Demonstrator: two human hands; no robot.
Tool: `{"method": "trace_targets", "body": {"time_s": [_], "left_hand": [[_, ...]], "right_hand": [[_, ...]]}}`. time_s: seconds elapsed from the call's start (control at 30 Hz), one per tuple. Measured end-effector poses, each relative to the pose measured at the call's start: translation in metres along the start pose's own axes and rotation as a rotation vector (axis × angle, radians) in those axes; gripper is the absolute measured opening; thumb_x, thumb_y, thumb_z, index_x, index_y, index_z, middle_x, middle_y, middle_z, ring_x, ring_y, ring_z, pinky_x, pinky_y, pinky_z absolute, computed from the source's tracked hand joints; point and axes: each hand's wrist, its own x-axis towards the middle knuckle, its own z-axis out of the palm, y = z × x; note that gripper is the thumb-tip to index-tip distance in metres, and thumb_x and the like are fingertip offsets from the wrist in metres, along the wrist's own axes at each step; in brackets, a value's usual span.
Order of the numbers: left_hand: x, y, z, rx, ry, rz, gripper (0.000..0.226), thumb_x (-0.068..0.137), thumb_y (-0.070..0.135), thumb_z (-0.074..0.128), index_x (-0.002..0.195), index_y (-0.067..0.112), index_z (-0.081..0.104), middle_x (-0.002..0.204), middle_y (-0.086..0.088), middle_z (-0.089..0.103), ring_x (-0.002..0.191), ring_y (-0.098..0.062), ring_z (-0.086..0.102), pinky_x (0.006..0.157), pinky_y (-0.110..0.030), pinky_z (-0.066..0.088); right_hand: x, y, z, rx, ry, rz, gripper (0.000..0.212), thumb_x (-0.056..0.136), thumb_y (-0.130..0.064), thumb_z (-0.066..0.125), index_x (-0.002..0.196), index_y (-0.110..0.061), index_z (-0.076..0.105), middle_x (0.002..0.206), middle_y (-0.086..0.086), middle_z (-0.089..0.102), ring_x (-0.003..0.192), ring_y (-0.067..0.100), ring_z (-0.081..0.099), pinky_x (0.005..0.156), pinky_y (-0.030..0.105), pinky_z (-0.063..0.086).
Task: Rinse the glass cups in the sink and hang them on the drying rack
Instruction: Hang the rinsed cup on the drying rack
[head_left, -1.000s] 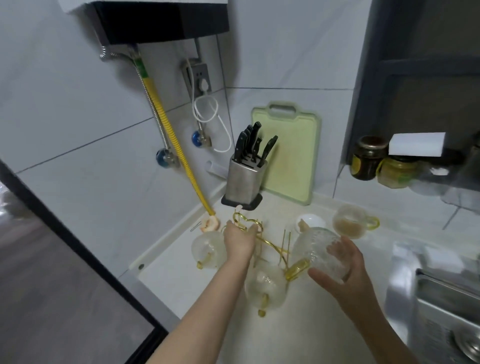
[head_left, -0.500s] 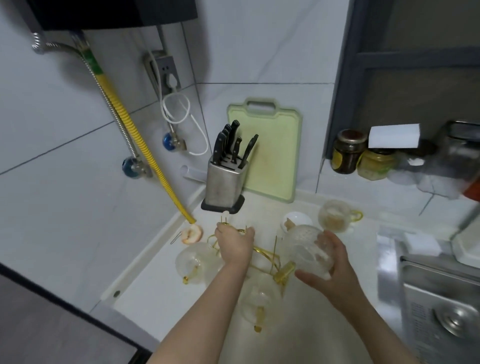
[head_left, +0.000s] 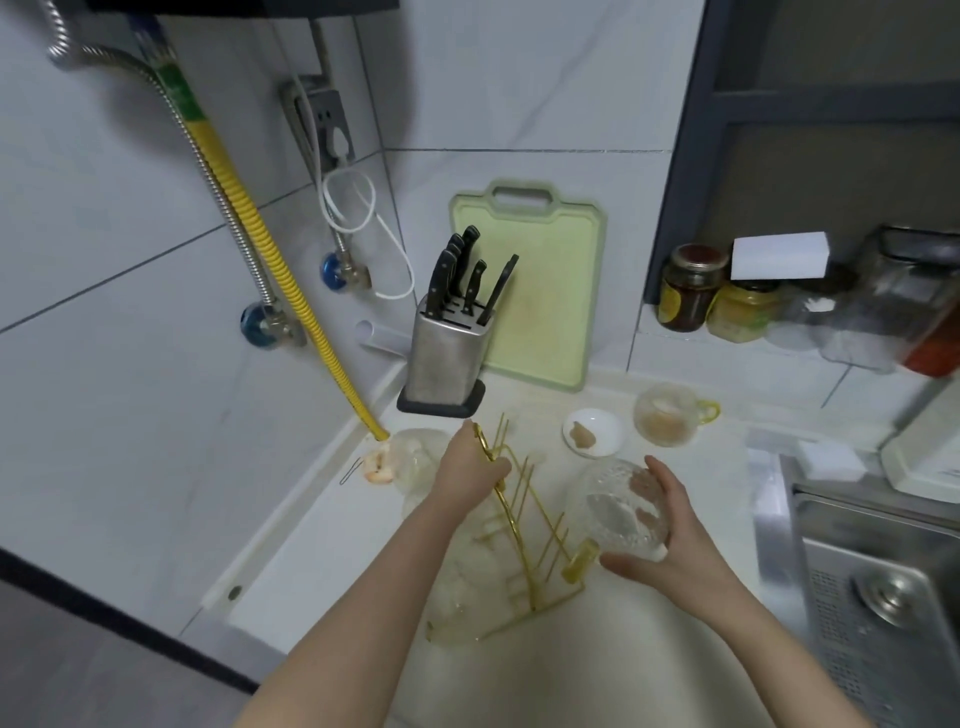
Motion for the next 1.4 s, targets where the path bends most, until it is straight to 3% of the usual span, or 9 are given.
{"method": "trace_targets", "body": {"time_s": [0.1,0.23,0.43,0.7,0.8,0.9,1.03,1.13,1.4], "left_hand": [[0.007,-0.002,-0.013,0.015,-0.119,0.031,0.044,0.087,0.011,0.061,0.084,0.043,0.032,0.085,0.018,0.036,0.093,-0.014,0.043,0.081,-0.029,0.042],[0.019,-0.007,-0.034,0.024,-0.247,0.029,0.068,0.089,0.007,0.058,0.149,0.021,0.028,0.134,-0.002,0.046,0.122,-0.015,0.043,0.088,-0.025,0.042],[0.030,-0.015,-0.056,0.073,-0.295,0.077,0.058,0.088,0.001,0.051,0.139,0.028,0.041,0.118,-0.009,0.057,0.112,-0.027,0.055,0.095,-0.042,0.050],[0.023,-0.016,-0.067,0.301,-0.263,0.251,0.072,0.083,0.008,0.056,0.147,0.025,0.029,0.149,-0.002,0.034,0.129,-0.025,0.042,0.101,-0.042,0.046],[0.010,-0.007,-0.068,0.266,-0.280,0.423,0.076,0.083,0.009,0.059,0.149,0.029,0.027,0.154,0.006,0.027,0.140,-0.011,0.026,0.110,-0.026,0.032],[-0.001,-0.006,-0.061,0.058,-0.383,0.348,0.056,0.091,0.011,0.056,0.142,0.029,0.042,0.141,0.006,0.047,0.120,-0.004,0.047,0.089,-0.008,0.041],[-0.003,-0.018,-0.039,0.004,-0.393,0.148,0.046,0.097,0.037,0.048,0.141,0.023,0.046,0.137,-0.002,0.052,0.113,-0.020,0.058,0.091,-0.037,0.055],[-0.005,-0.023,-0.030,-0.070,-0.351,0.100,0.042,0.098,0.036,0.046,0.136,0.020,0.051,0.127,-0.003,0.058,0.103,-0.020,0.063,0.079,-0.039,0.060],[-0.009,-0.040,-0.008,0.063,-0.128,0.086,0.046,0.096,0.036,0.051,0.136,0.013,0.047,0.133,-0.003,0.054,0.119,-0.018,0.051,0.098,-0.028,0.039]], "right_hand": [[-0.005,0.006,0.002,0.002,-0.019,0.025,0.112,0.058,-0.018,0.089,0.143,-0.038,0.019,0.137,-0.017,0.039,0.126,-0.001,0.040,0.099,0.016,0.032],[-0.008,0.007,0.009,-0.032,-0.038,0.029,0.108,0.051,-0.030,0.089,0.138,-0.042,0.025,0.135,-0.022,0.039,0.125,-0.007,0.040,0.093,0.009,0.036],[-0.004,0.000,0.028,-0.036,-0.075,0.025,0.102,0.049,-0.032,0.088,0.129,-0.049,0.027,0.132,-0.027,0.038,0.125,-0.009,0.039,0.095,0.010,0.036],[0.030,-0.023,0.053,-0.069,-0.217,0.014,0.100,0.057,-0.022,0.088,0.130,-0.047,0.025,0.134,-0.023,0.035,0.123,-0.011,0.036,0.101,0.015,0.036],[0.042,-0.027,0.057,-0.154,-0.260,0.016,0.103,0.057,-0.027,0.087,0.137,-0.043,0.023,0.137,-0.016,0.032,0.128,0.002,0.033,0.105,0.022,0.035],[0.050,-0.028,0.058,-0.214,-0.299,0.015,0.107,0.055,-0.030,0.087,0.139,-0.041,0.022,0.139,-0.014,0.031,0.130,0.004,0.033,0.109,0.027,0.036],[0.061,-0.026,0.060,-0.213,-0.356,0.022,0.106,0.061,-0.021,0.086,0.142,-0.040,0.021,0.139,-0.021,0.031,0.127,-0.008,0.033,0.096,0.005,0.038],[0.069,-0.019,0.060,-0.234,-0.358,0.015,0.108,0.064,-0.021,0.085,0.144,-0.045,0.017,0.139,-0.022,0.023,0.130,-0.006,0.027,0.091,-0.003,0.033],[0.079,0.005,0.071,-0.235,-0.337,0.082,0.092,0.073,-0.003,0.077,0.139,-0.034,0.020,0.133,-0.008,0.036,0.102,0.018,0.058,0.085,0.028,0.055]]}}
